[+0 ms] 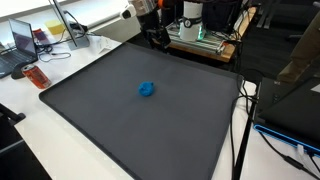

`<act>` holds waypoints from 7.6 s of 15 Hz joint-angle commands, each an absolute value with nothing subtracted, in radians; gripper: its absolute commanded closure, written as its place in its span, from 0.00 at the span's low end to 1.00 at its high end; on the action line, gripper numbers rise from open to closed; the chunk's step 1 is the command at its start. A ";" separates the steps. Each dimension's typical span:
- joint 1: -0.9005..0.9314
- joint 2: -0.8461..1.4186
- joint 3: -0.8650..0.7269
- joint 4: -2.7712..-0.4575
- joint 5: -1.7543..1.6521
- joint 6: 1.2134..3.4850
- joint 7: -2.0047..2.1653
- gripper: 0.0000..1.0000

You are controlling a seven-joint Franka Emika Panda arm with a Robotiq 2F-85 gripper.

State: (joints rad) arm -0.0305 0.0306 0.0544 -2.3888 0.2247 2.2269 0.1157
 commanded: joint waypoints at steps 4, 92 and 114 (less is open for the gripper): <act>0.008 -0.073 0.056 -2.499 0.218 2.278 0.226 0.00; 0.125 0.721 -0.018 -1.290 0.060 1.667 0.409 0.00; 0.332 0.890 -0.032 -1.064 -0.313 1.492 0.353 0.00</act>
